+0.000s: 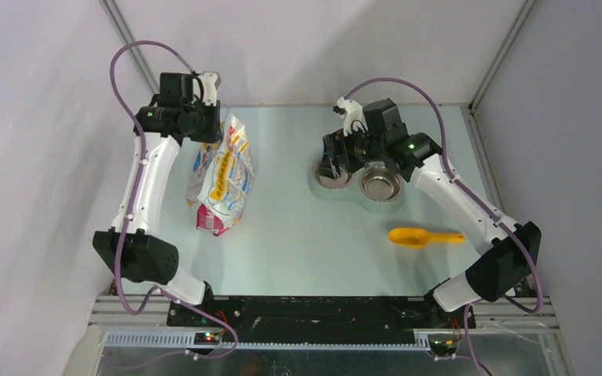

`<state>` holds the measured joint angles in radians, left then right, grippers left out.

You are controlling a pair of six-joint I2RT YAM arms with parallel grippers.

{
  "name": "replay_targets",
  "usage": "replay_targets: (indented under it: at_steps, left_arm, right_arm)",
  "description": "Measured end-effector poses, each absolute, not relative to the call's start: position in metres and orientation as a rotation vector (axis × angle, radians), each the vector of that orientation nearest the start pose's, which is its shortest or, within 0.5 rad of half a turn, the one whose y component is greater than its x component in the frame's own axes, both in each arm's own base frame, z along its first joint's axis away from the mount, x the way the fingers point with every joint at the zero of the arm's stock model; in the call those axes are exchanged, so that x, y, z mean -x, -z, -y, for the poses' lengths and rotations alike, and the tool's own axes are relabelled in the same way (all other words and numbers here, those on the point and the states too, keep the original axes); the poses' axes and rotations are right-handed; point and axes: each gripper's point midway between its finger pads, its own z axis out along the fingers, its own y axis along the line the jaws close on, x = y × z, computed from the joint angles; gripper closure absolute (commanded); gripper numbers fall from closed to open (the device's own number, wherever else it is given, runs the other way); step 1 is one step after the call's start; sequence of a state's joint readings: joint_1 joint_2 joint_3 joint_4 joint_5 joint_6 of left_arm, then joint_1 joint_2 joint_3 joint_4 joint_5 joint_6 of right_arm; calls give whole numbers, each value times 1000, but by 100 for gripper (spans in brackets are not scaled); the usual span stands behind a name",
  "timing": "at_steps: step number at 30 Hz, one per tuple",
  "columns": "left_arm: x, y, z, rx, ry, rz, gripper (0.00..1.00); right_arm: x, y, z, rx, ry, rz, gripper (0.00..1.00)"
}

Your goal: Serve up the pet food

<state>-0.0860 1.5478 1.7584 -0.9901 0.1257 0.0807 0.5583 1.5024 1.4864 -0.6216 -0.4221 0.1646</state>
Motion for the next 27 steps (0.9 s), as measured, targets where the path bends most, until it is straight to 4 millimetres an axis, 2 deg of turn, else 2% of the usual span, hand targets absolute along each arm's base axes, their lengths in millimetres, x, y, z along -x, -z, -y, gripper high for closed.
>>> replay_targets:
  at_steps: [8,11,16,22,27]
  left_arm:
    - [-387,-277,49,-271,125,-2356,74]
    - [-381,-273,51,-289,140,-2381,71]
    - [-370,-275,57,-306,188,-2393,63]
    - [-358,-301,50,-291,147,-2320,57]
    - [-357,-319,37,-211,76,-2256,51]
  right_arm:
    - [-306,-260,-286,679,-861,-2185,18]
    - [-313,-260,-293,666,-861,-2197,18]
    - [-327,-269,-322,681,-875,-2176,18]
    - [-330,-281,-361,708,-924,-2145,25]
    - [-354,-291,-405,608,-933,-2131,28]
